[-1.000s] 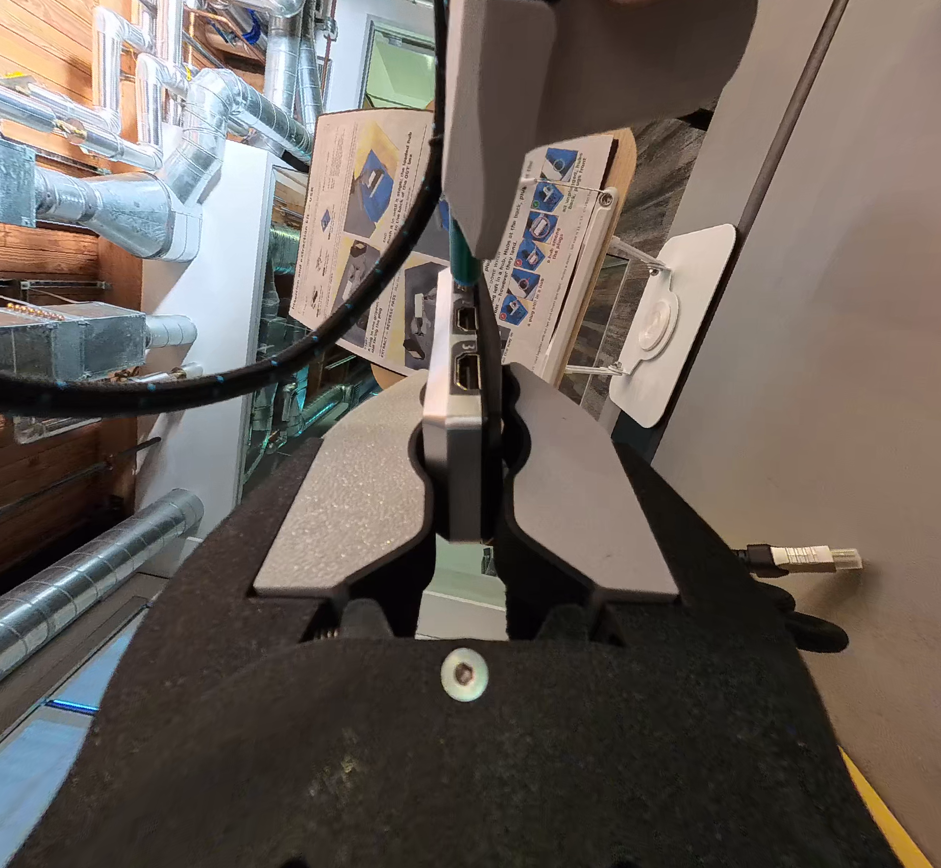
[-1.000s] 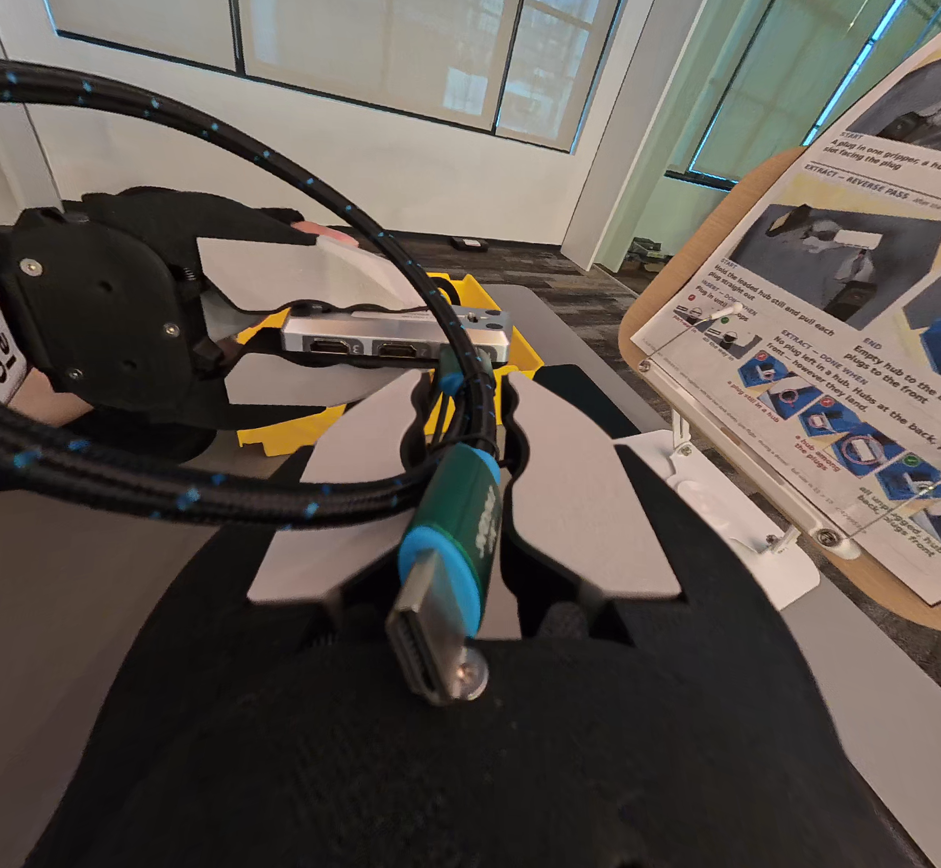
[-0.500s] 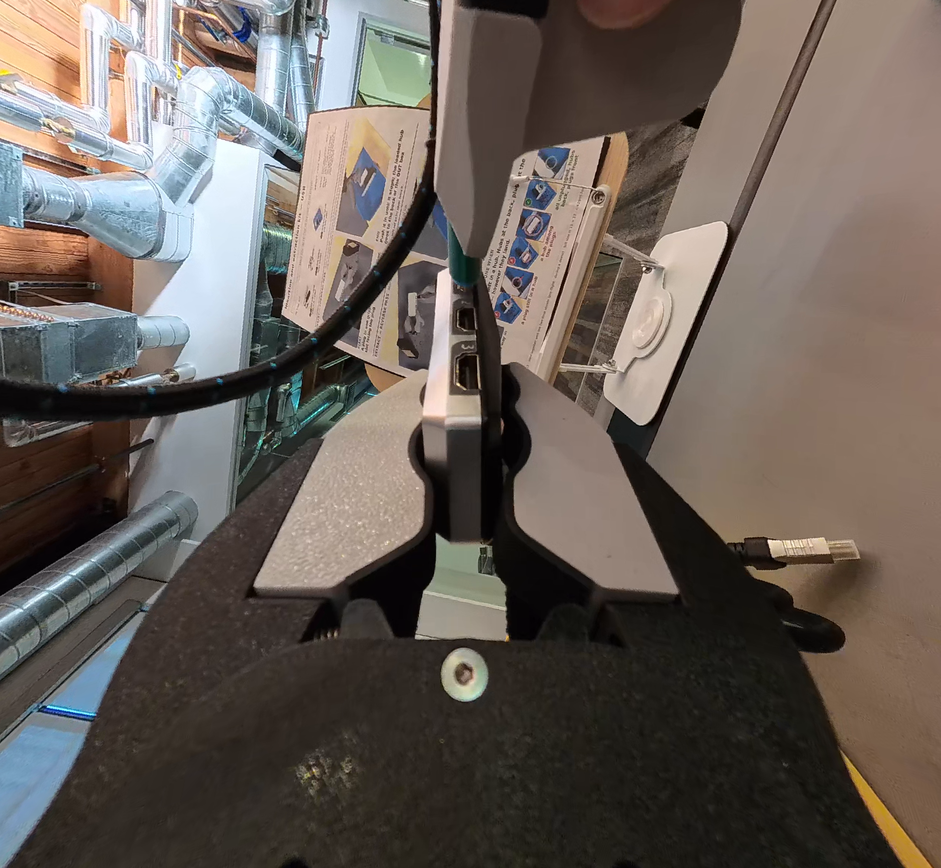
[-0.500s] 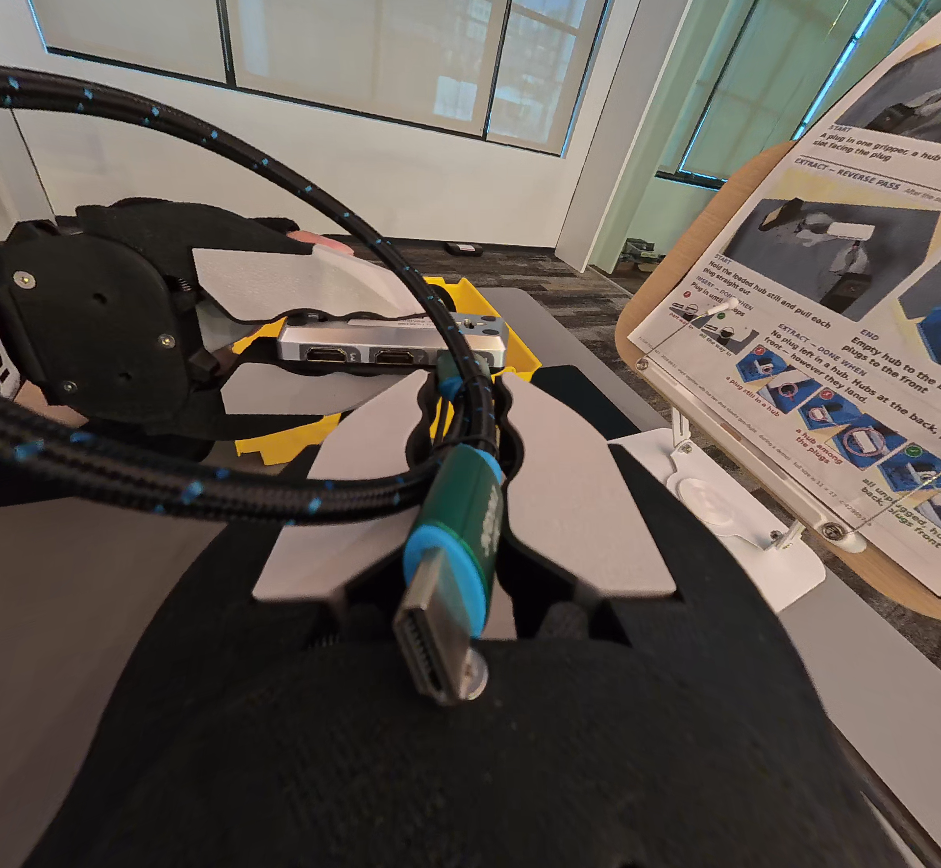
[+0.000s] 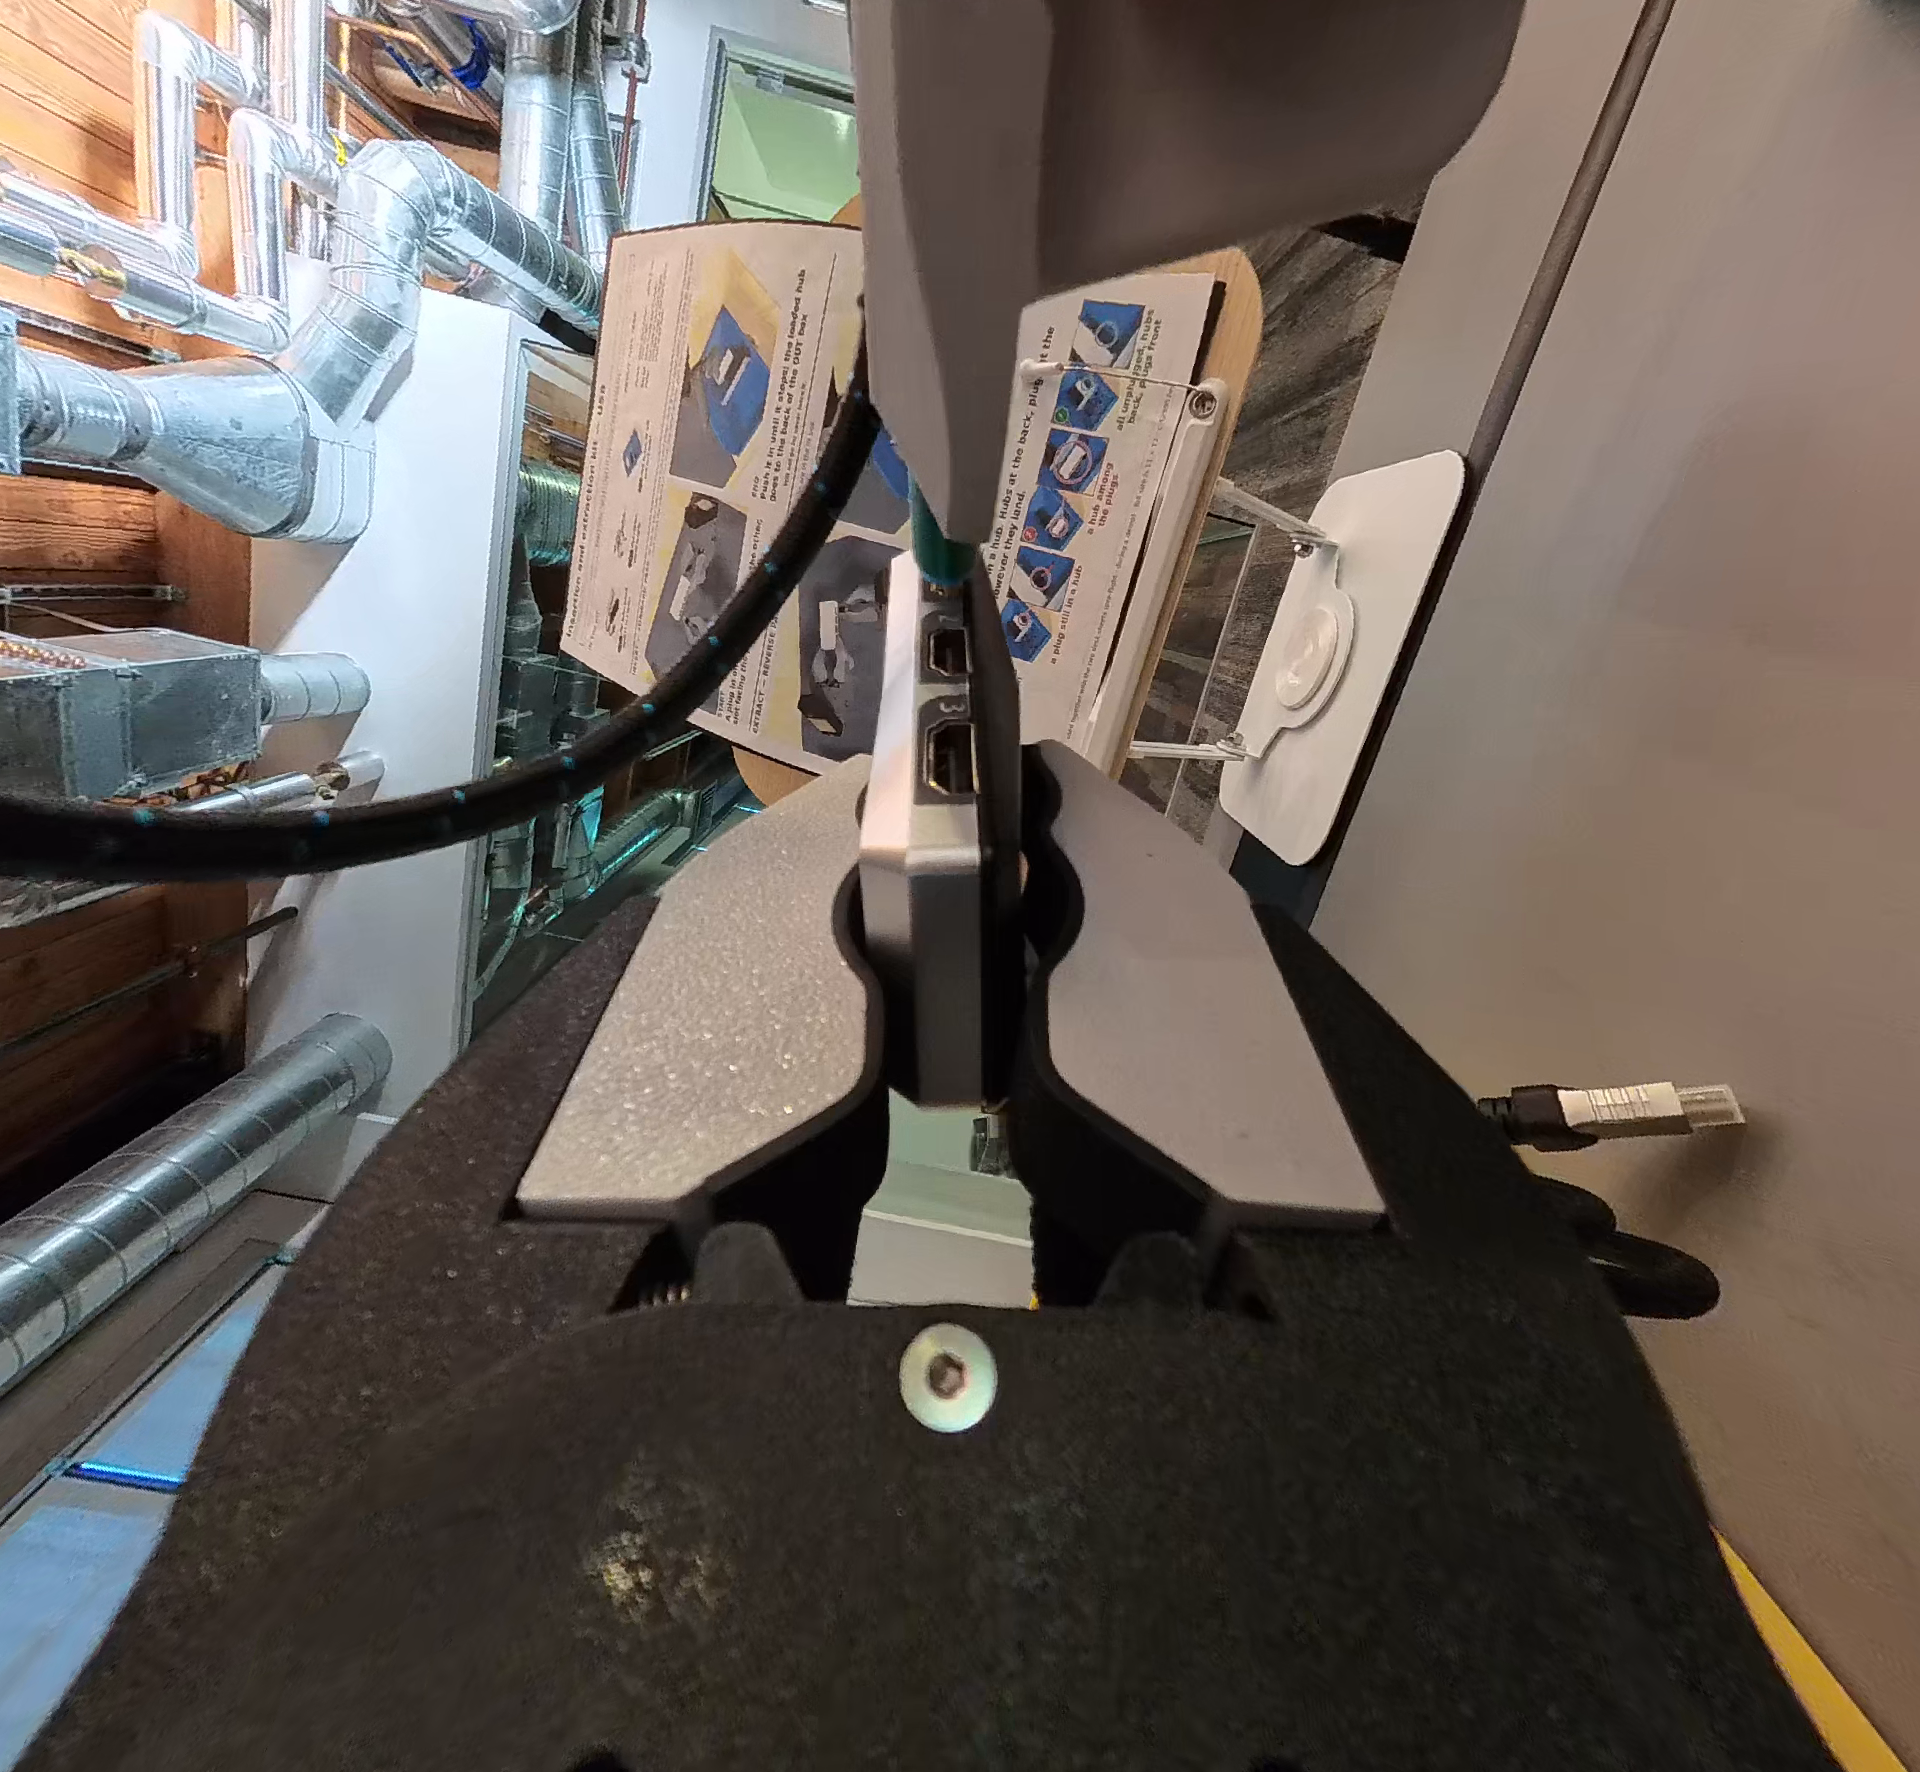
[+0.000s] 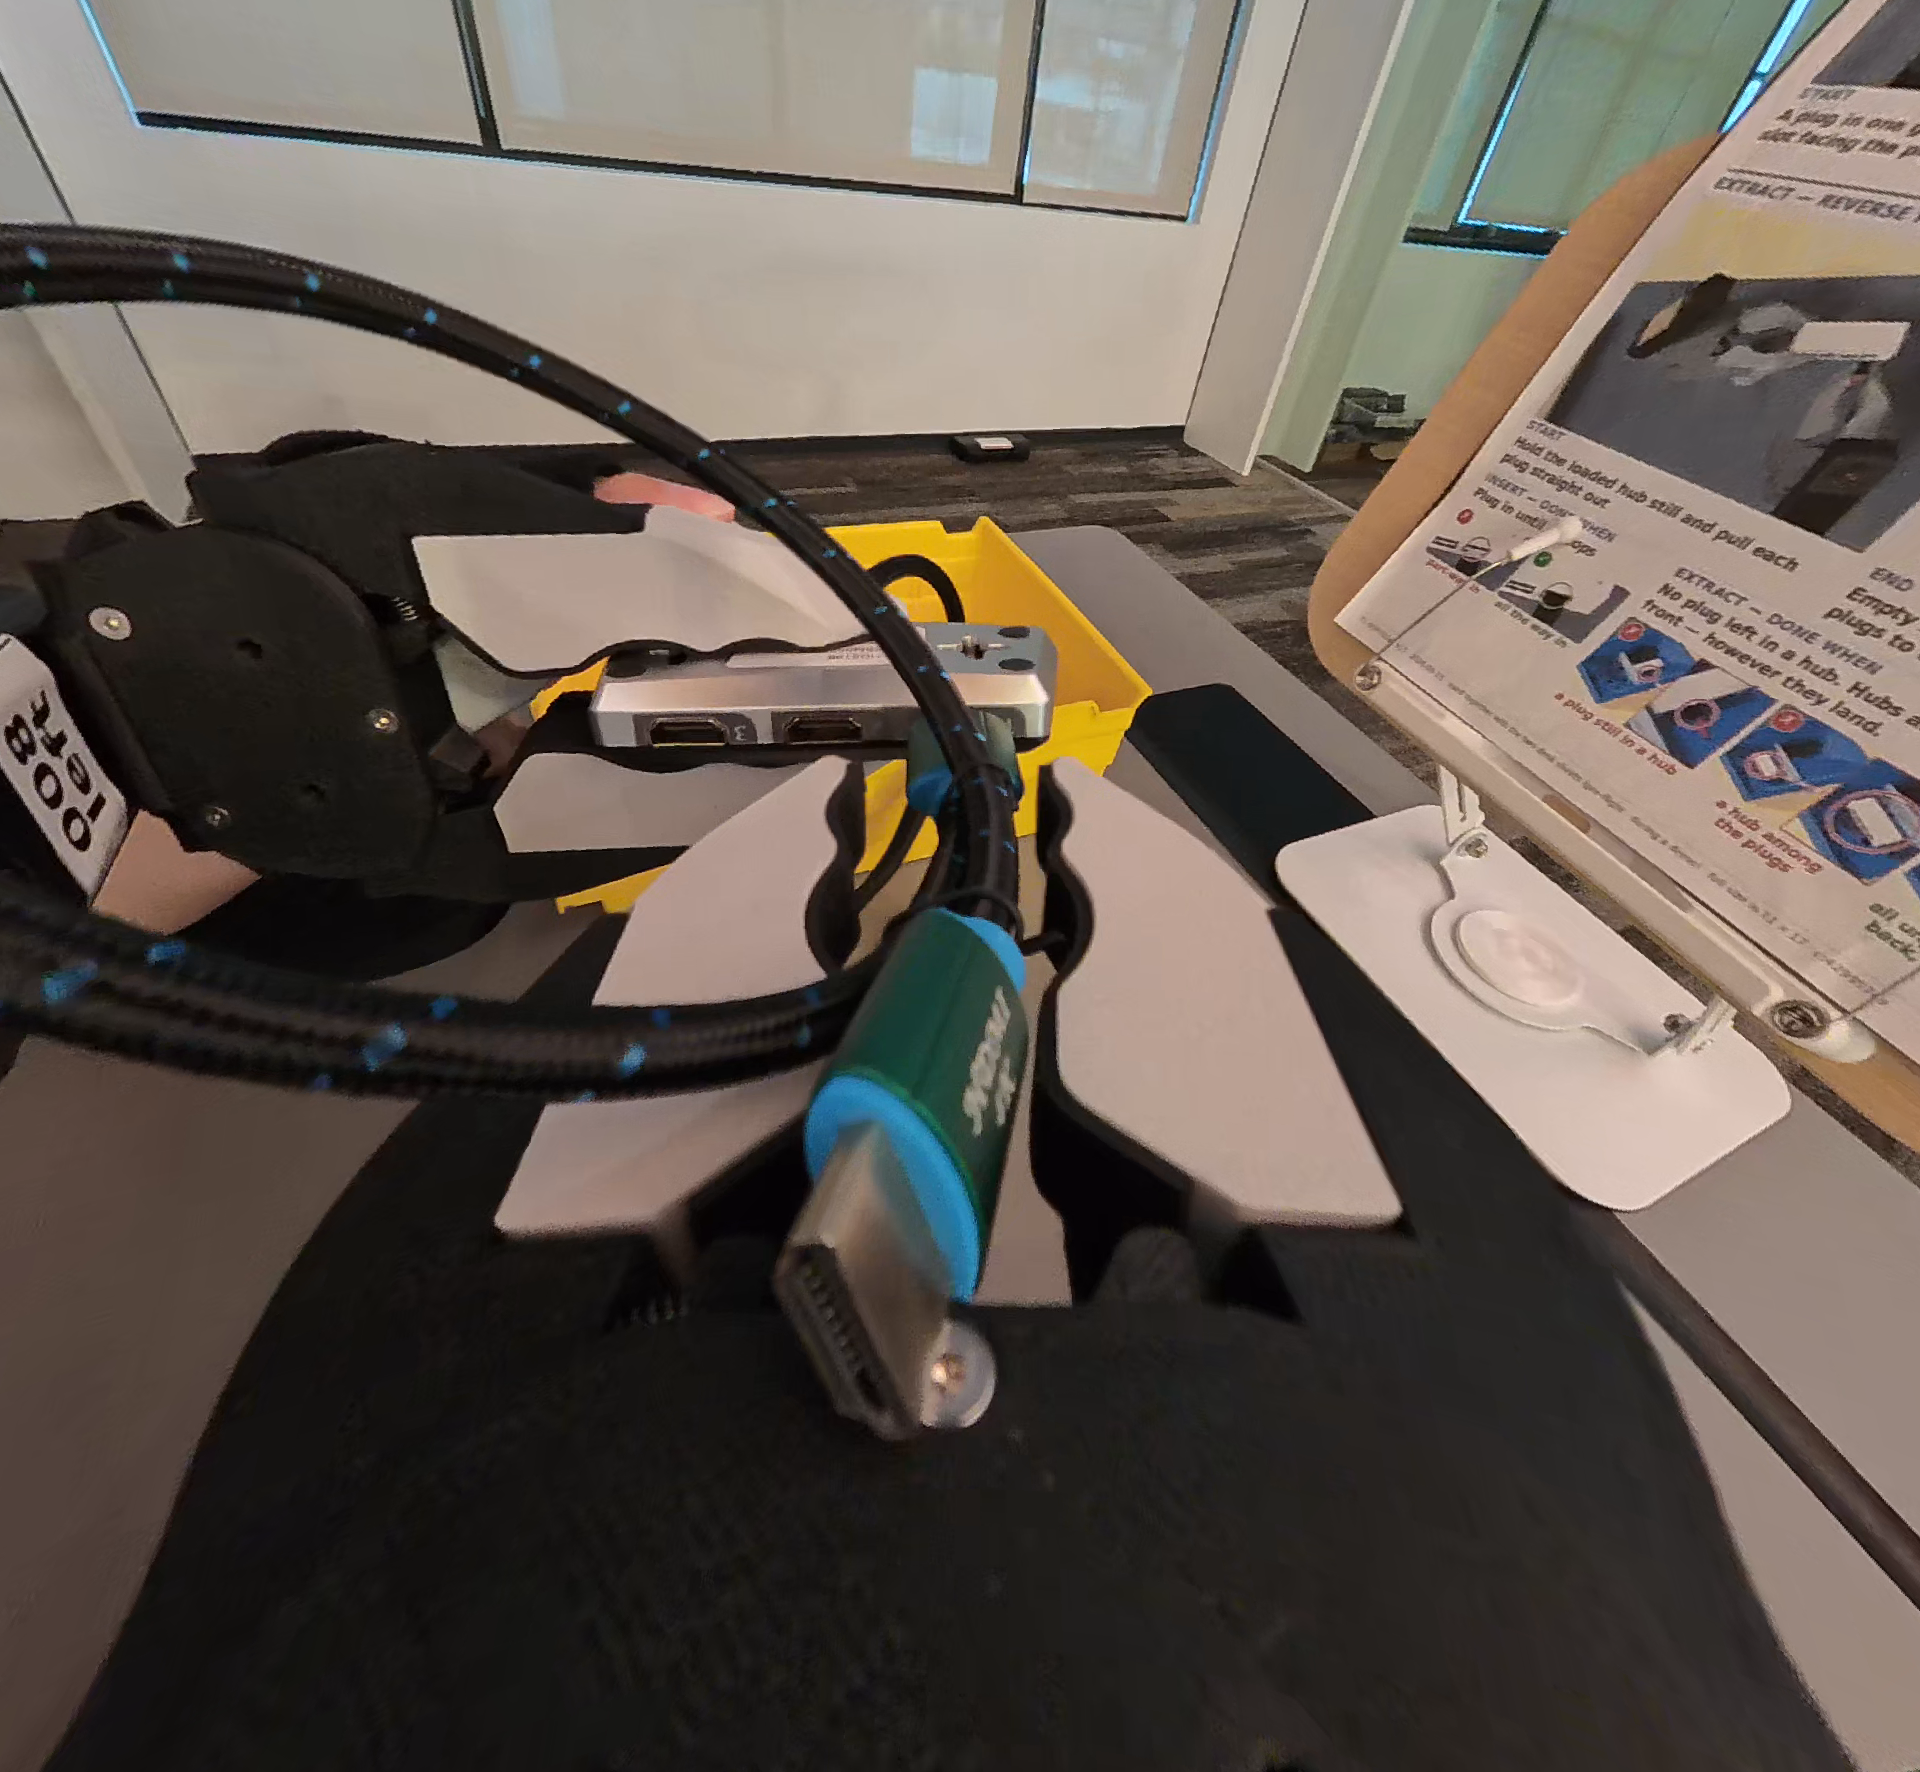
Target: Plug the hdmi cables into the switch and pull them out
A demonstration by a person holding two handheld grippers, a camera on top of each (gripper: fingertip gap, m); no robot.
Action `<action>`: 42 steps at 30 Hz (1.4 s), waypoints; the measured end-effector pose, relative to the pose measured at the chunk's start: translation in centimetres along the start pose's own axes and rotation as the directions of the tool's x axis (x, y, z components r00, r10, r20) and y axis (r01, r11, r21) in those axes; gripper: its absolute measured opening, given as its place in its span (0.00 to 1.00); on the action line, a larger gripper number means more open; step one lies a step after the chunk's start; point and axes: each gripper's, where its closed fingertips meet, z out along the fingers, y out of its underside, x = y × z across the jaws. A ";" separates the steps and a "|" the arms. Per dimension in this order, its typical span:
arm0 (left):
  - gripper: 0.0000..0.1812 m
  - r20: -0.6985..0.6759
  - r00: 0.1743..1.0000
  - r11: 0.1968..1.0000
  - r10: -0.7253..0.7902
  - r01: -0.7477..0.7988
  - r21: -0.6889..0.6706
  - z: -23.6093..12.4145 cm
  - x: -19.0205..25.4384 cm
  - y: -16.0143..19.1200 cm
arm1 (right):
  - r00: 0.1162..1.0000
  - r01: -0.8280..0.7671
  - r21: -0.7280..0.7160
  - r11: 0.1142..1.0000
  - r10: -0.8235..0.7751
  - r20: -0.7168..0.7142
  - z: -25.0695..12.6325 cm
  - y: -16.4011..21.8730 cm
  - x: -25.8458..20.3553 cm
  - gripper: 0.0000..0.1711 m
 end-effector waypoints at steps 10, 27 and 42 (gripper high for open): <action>0.12 -0.022 0.999 0.999 -0.033 0.033 -0.008 0.1 0.4 -0.1 | 0.999 0.034 0.028 0.999 -0.033 -0.027 0.1 0.0 0.4 0.14; 0.13 0.035 0.999 1.000 0.001 -0.001 -0.006 0.8 1.2 0.1 | 0.999 0.012 -0.001 1.000 -0.012 -0.040 0.6 0.8 0.7 0.12; 0.14 -0.047 0.995 0.996 -0.085 0.085 0.001 1.4 1.8 1.1 | 0.994 -0.037 0.009 0.999 0.038 -0.098 1.3 1.3 1.0 0.12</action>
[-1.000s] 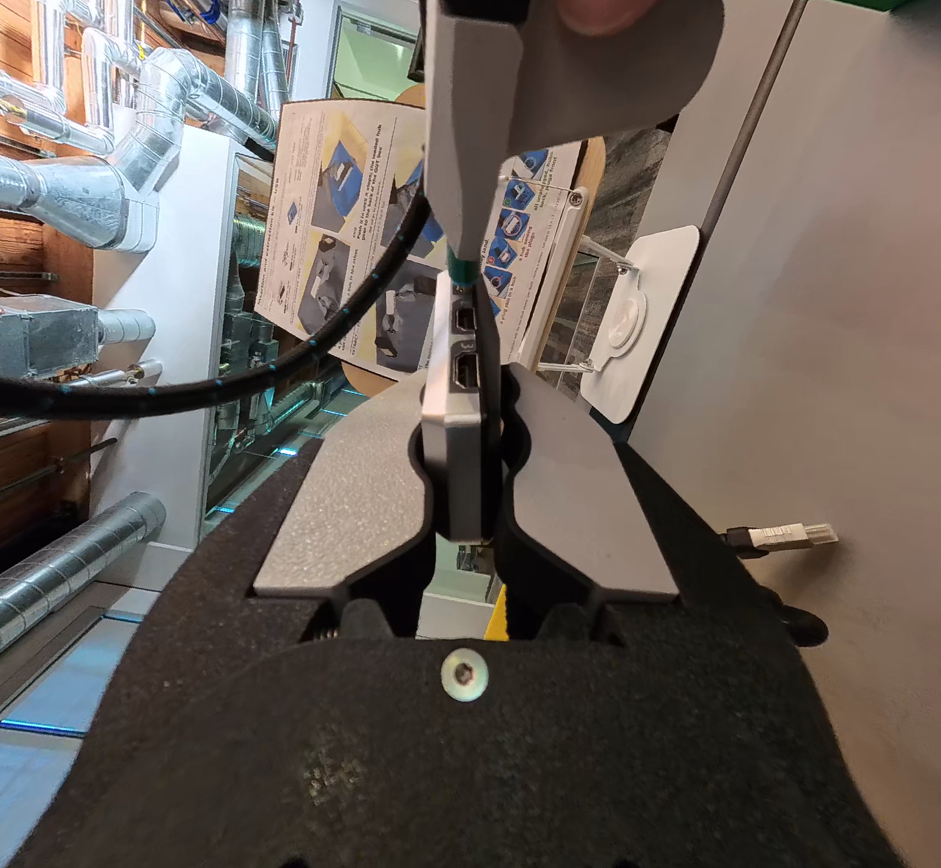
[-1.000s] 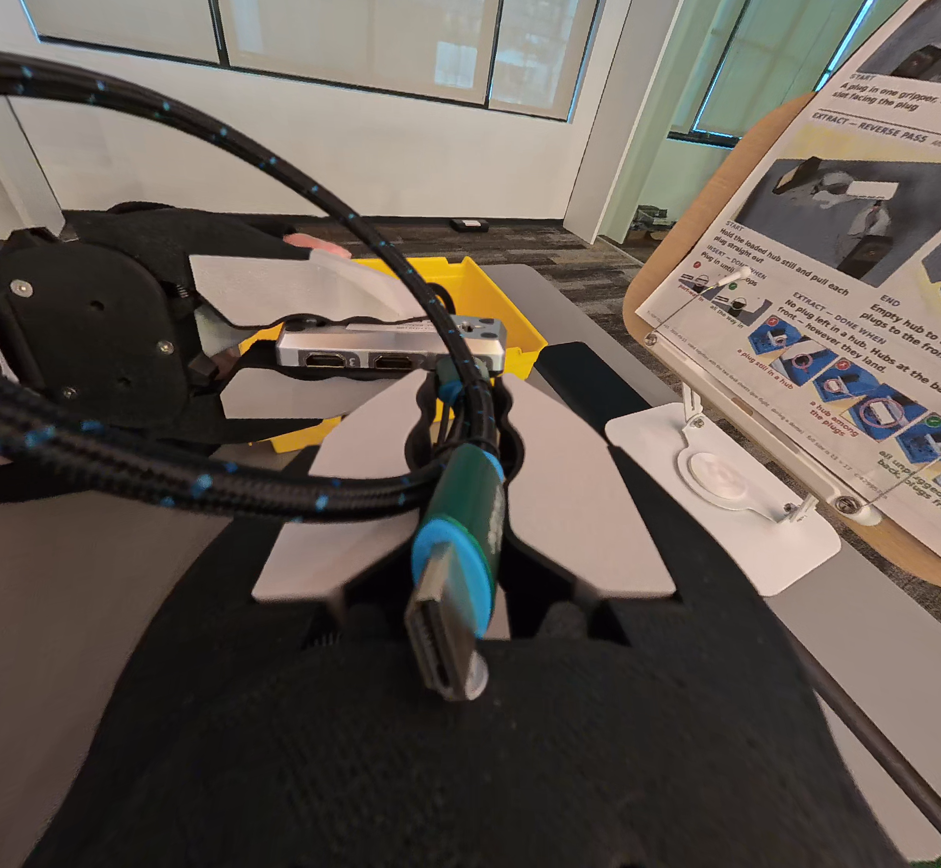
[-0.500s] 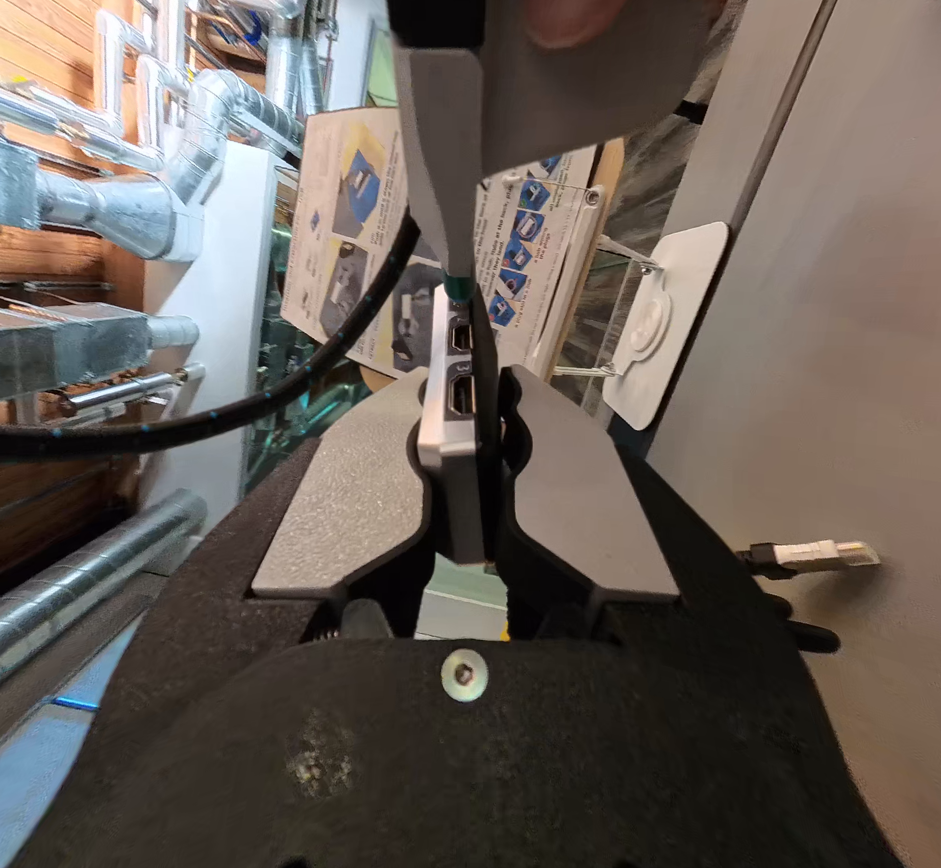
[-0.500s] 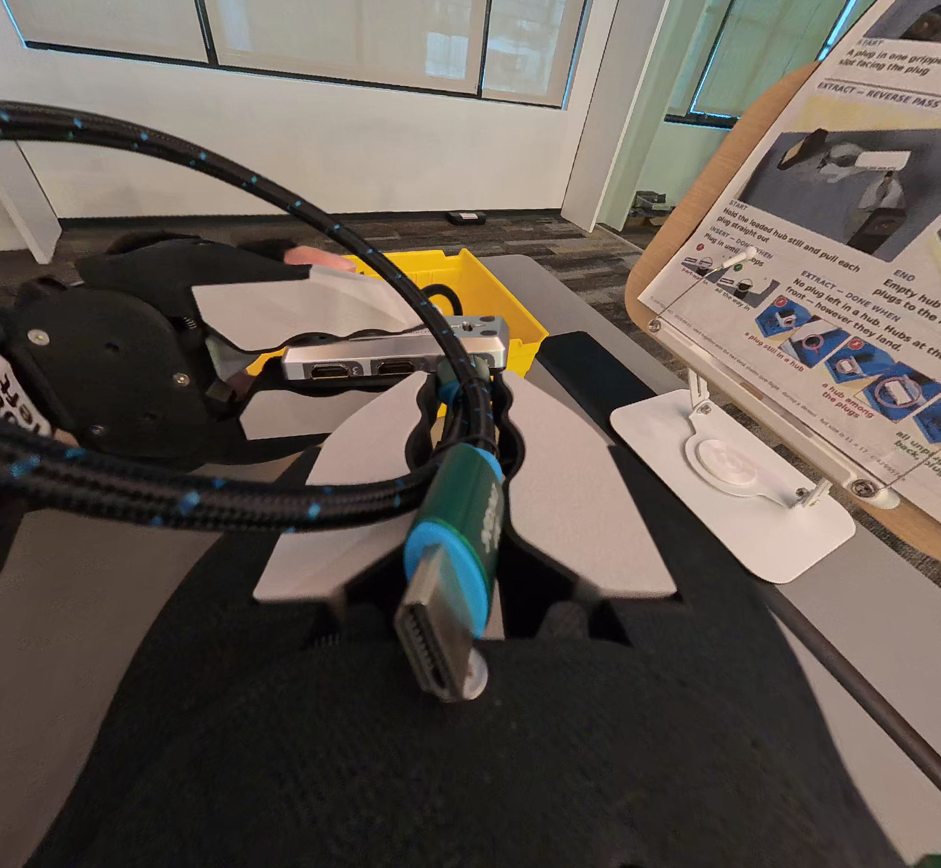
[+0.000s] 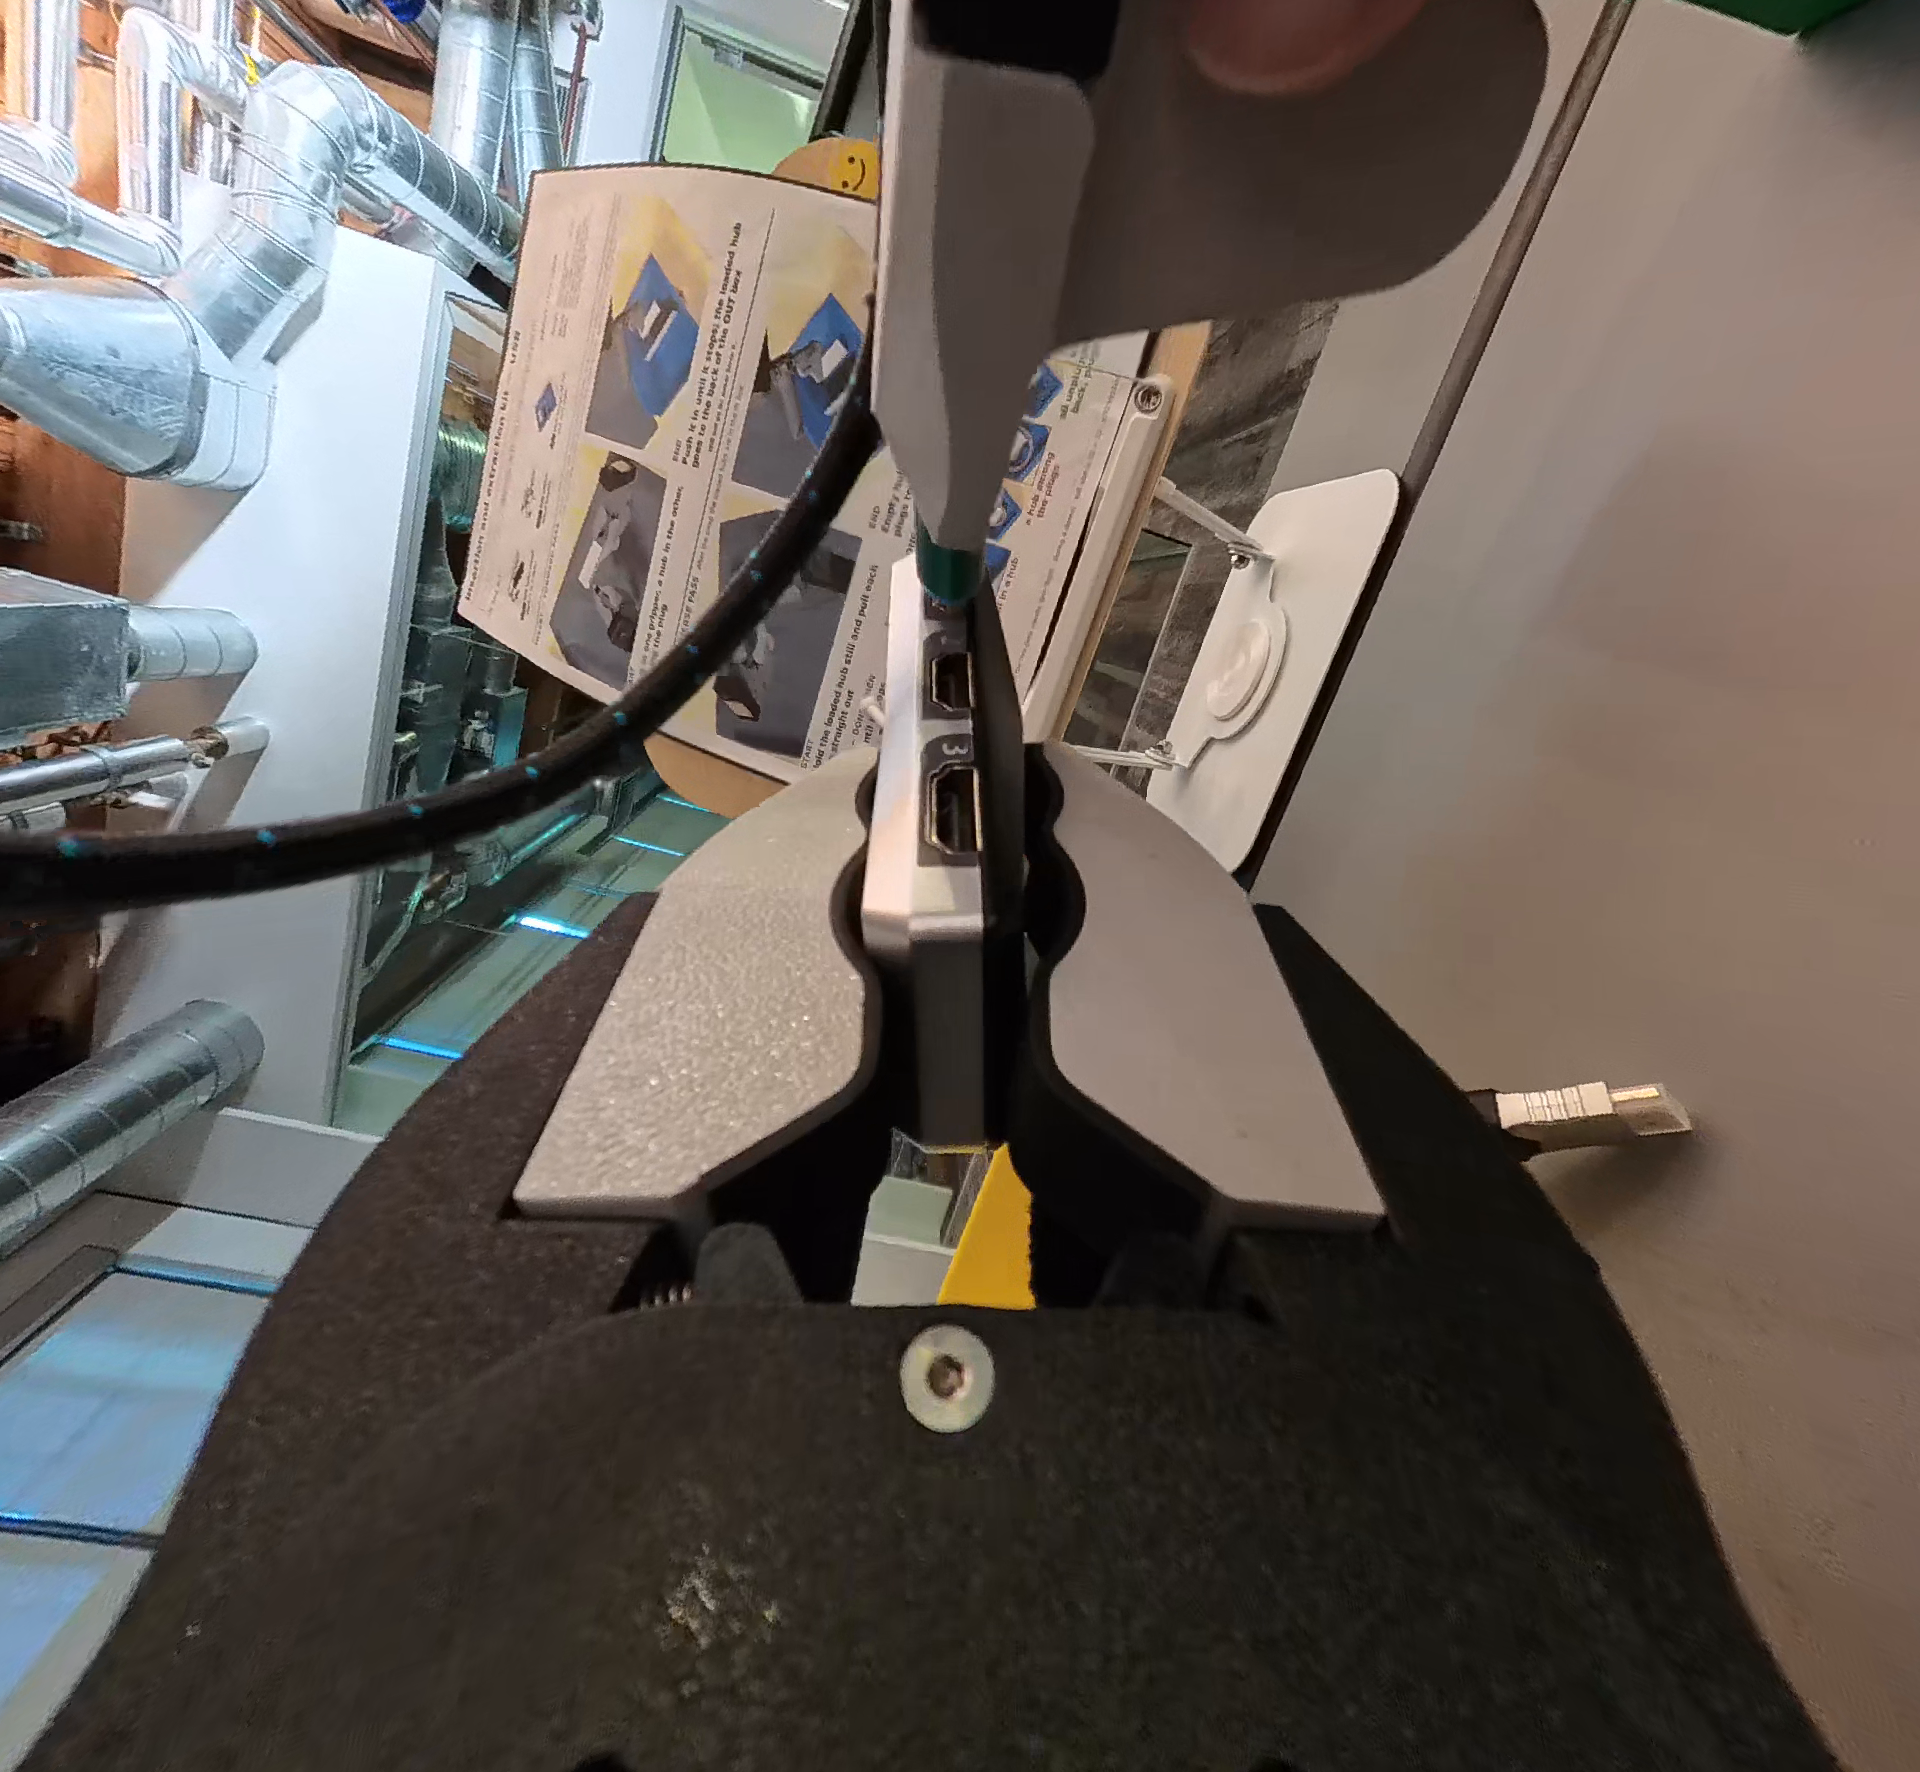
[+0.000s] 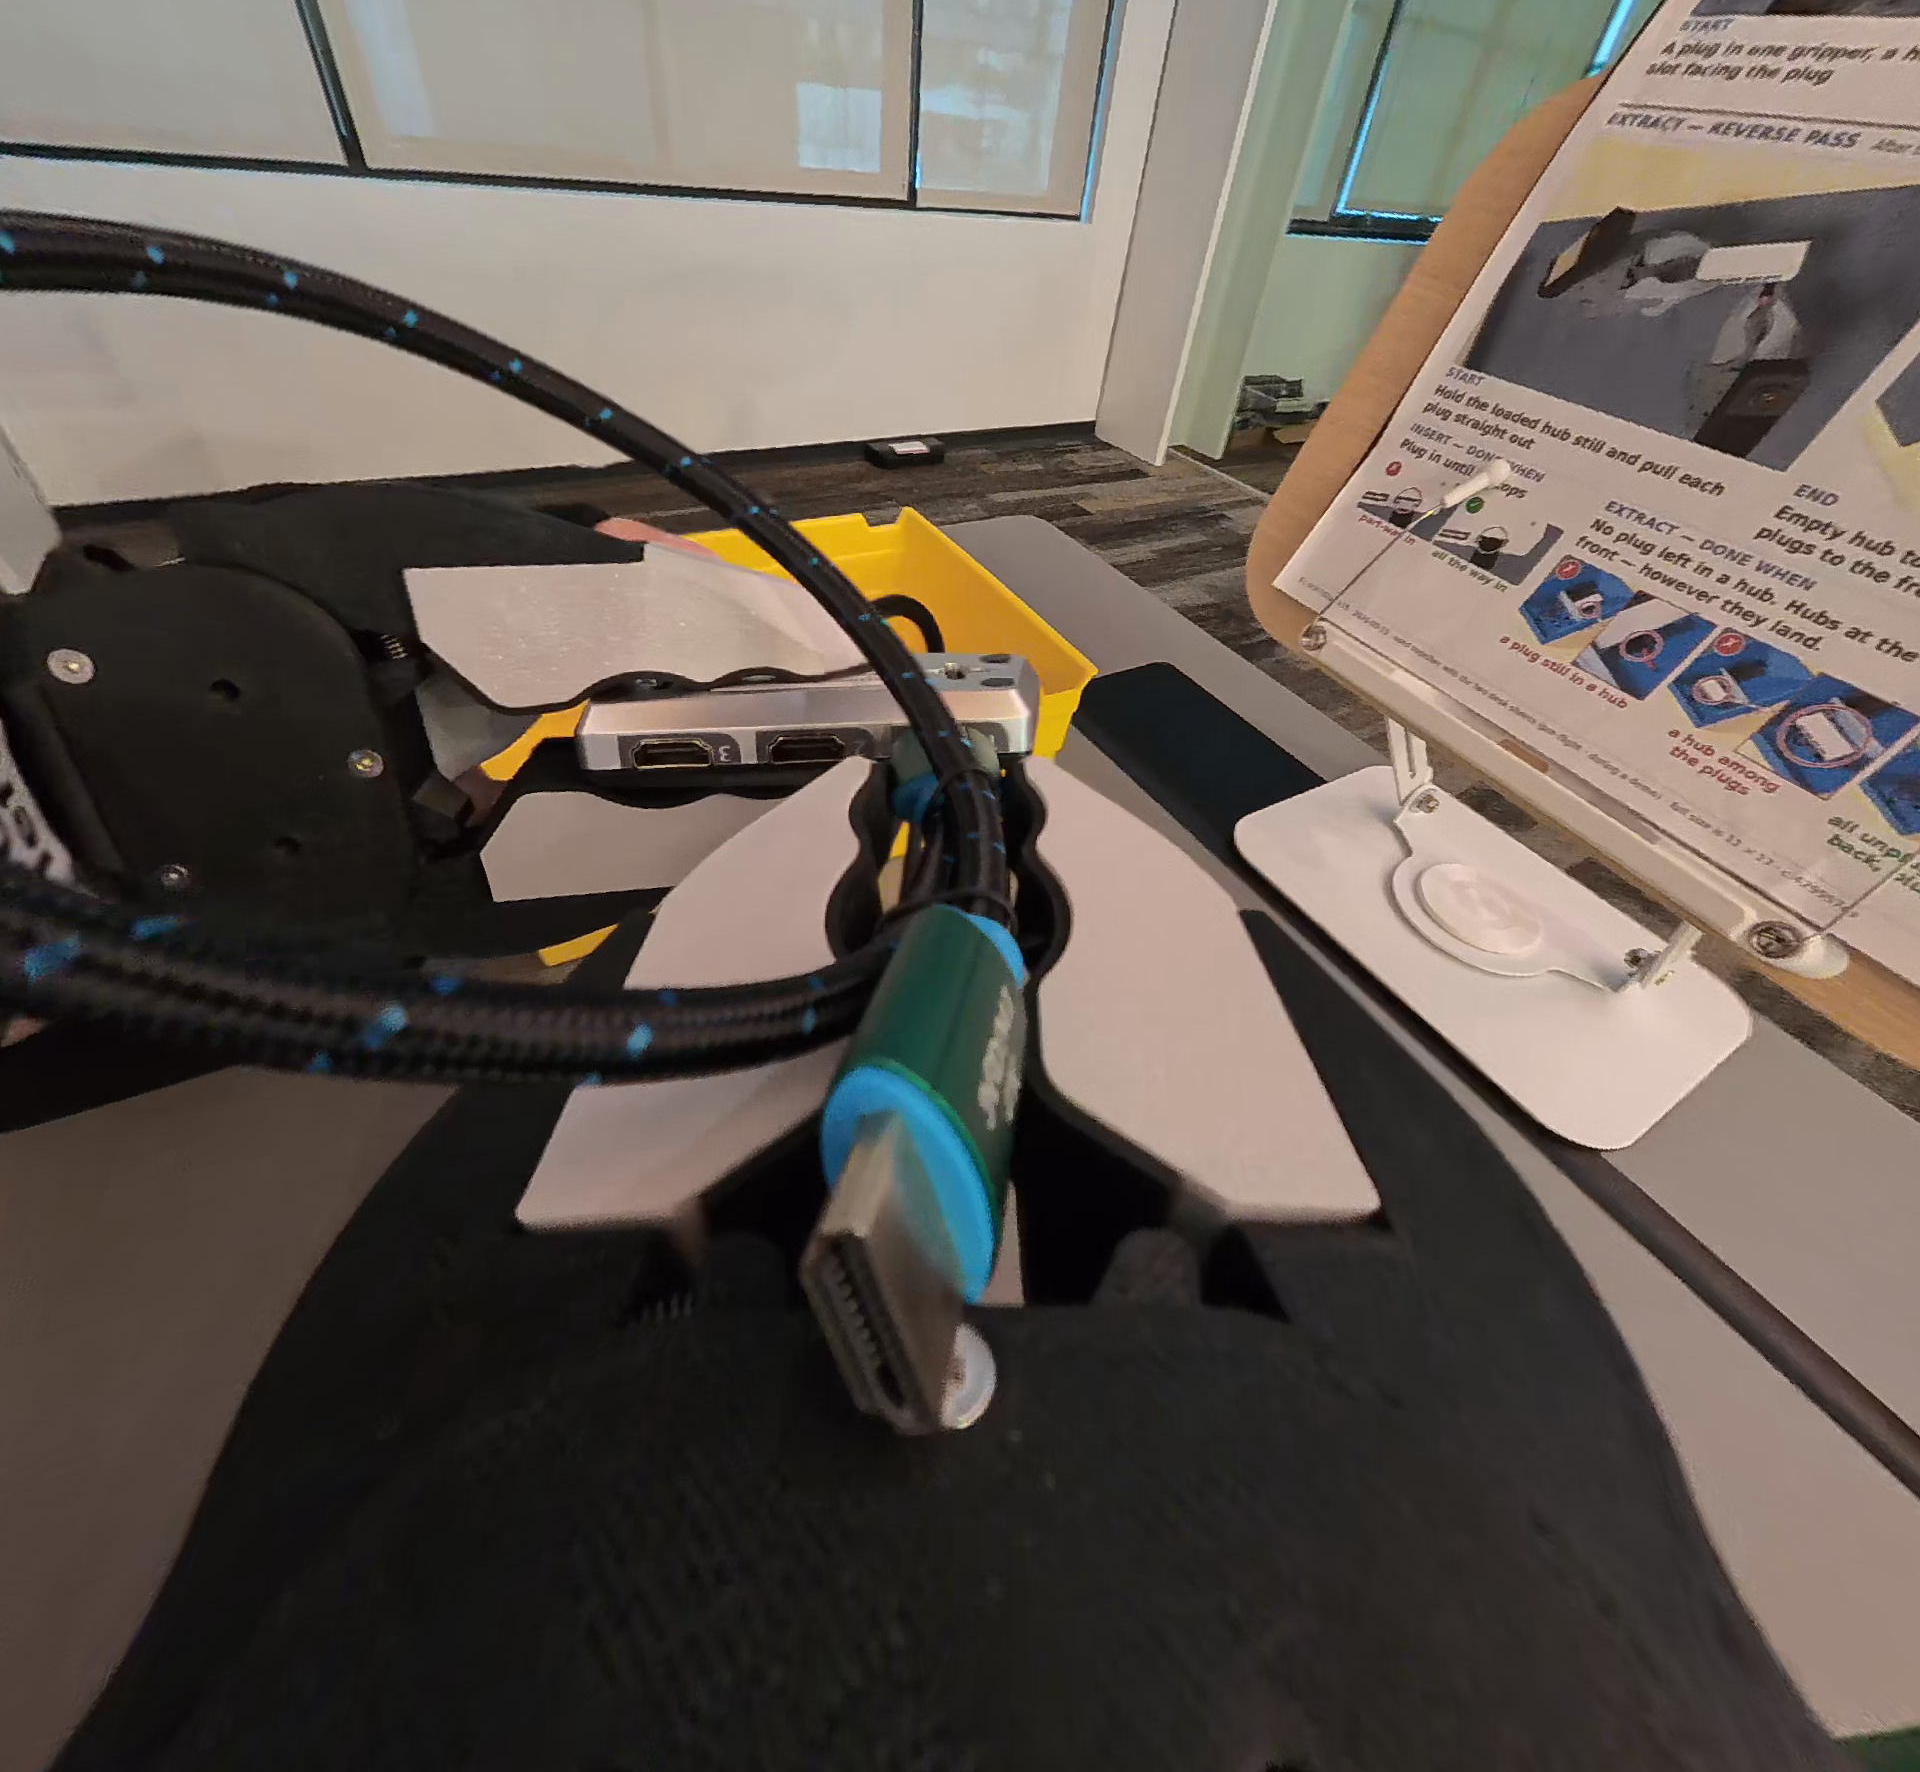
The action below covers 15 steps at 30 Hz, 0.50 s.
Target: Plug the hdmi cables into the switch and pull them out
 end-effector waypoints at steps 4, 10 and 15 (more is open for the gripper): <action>0.14 -0.009 1.000 1.000 -0.006 0.006 0.006 0.0 0.1 -0.2 | 0.996 -0.055 0.002 0.998 0.055 0.067 -0.3 0.0 -0.1 0.12; 0.14 -0.017 1.000 1.000 -0.006 0.005 -0.017 0.2 0.3 0.0 | 1.000 -0.029 -0.007 1.000 0.029 0.011 -0.1 0.3 0.1 0.11; 0.14 -0.025 0.999 0.999 -0.028 0.028 -0.023 0.3 0.1 0.2 | 0.997 0.018 -0.014 1.000 -0.019 -0.078 -0.1 0.1 0.1 0.12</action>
